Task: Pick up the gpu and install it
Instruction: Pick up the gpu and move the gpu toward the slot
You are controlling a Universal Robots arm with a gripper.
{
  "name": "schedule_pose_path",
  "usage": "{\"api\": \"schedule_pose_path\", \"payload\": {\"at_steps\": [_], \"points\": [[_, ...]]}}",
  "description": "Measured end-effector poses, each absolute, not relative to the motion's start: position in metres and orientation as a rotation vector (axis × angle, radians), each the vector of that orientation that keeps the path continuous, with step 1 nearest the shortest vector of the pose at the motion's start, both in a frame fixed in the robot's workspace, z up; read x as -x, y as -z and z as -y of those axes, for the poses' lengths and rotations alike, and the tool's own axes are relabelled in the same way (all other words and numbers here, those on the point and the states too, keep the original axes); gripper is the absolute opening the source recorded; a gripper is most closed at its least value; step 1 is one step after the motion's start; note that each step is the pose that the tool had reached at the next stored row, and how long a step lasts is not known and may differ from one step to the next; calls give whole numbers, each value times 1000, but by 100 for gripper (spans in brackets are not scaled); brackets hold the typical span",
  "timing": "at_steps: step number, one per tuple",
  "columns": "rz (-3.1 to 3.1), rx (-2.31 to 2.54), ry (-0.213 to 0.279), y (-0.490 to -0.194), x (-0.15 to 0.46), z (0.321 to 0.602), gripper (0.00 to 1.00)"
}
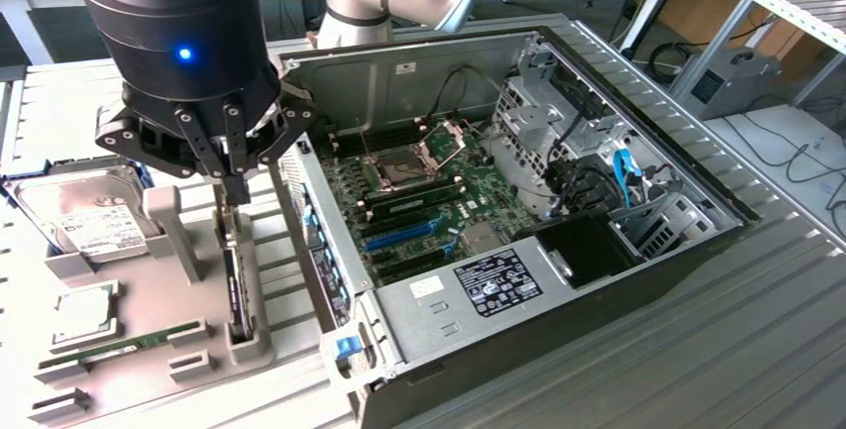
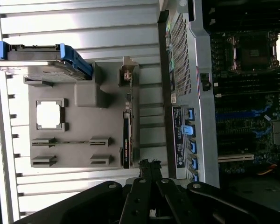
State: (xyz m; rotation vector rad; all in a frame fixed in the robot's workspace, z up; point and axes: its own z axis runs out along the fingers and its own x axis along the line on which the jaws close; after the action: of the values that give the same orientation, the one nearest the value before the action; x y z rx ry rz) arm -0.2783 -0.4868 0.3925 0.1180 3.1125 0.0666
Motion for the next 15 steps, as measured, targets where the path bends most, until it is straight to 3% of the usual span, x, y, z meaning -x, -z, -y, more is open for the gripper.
{"api": "schedule_pose_path", "payload": {"at_steps": [4,8,15], "points": [[-3113,-118,-67,-392,278,487,11],[-3112,-118,-67,-392,278,487,42],[-3112,-118,-67,-392,278,487,42]]}}
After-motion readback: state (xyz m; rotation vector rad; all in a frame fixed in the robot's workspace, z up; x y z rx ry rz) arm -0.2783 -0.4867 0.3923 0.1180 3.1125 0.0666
